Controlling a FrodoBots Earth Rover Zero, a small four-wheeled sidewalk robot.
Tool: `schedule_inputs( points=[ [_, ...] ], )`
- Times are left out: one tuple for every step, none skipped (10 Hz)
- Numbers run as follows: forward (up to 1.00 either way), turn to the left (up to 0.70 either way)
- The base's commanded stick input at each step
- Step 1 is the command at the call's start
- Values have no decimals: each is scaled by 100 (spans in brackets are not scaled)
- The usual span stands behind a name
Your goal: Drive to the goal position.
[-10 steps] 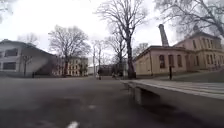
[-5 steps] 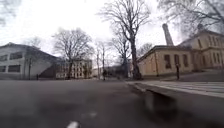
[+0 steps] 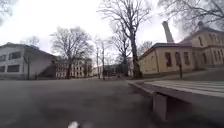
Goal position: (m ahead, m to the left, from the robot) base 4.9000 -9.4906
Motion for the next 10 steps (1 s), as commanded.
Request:
schedule_inputs(
  points=[
    [0,0],
    [0,0],
    [0,0],
    [0,0],
    [0,0],
    [0,0],
    [0,0],
    [32,0],
    [70,0],
    [70,0]
  ],
)
